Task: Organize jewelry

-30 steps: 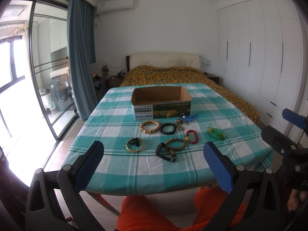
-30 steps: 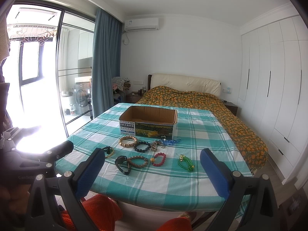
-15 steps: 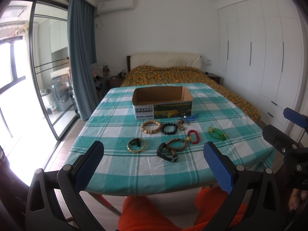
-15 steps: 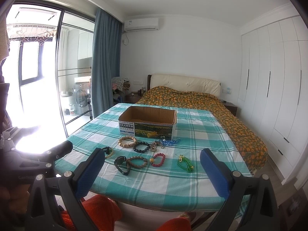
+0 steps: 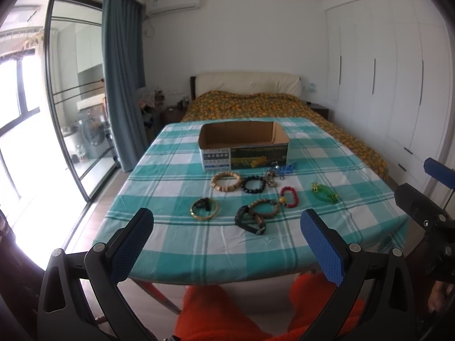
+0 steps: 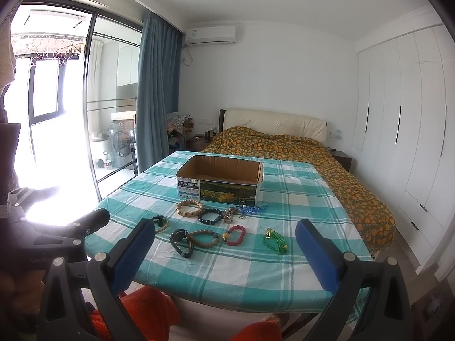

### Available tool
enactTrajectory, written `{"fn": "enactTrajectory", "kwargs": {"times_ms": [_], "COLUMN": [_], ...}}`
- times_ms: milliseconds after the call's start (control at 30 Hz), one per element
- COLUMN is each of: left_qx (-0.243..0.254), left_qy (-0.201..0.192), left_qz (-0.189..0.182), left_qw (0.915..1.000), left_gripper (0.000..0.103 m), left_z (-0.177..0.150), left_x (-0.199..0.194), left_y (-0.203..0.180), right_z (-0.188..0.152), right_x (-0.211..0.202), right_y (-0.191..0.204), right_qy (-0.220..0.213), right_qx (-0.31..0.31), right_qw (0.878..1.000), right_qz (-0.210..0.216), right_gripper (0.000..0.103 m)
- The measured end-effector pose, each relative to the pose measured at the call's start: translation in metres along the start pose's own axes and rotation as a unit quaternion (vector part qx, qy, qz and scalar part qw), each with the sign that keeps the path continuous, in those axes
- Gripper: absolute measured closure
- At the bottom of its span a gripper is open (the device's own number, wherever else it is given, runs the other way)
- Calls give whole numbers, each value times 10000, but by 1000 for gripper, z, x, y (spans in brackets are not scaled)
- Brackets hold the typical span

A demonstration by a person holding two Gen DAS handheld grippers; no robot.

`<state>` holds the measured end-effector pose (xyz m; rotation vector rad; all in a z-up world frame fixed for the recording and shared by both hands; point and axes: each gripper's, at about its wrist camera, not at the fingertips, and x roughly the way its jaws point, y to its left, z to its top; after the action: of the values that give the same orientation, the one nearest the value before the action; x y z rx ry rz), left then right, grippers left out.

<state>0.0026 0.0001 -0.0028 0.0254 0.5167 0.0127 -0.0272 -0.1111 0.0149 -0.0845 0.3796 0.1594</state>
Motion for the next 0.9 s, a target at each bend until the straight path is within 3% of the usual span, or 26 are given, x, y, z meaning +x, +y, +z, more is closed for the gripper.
{"fn": "enactTrajectory", "kwargs": {"times_ms": [333, 533, 900], "left_qx": [-7, -487, -763], "left_qy": [208, 441, 618], "left_qz": [-77, -260, 104], "left_qw": [9998, 9975, 9951], "left_gripper": [0, 0, 0], "left_z": [-1, -1, -1], "left_x": [8, 21, 51], "left_y": [1, 21, 55], "right_z": [0, 0, -2], "right_x": [-1, 0, 26], "right_y": [-1, -6, -8], "right_qy": [13, -5, 253], "right_qx": [19, 96, 201], "right_qw": [10000, 10000, 9995], "right_qz": [16, -26, 23], "right_gripper": [2, 2, 2]}}
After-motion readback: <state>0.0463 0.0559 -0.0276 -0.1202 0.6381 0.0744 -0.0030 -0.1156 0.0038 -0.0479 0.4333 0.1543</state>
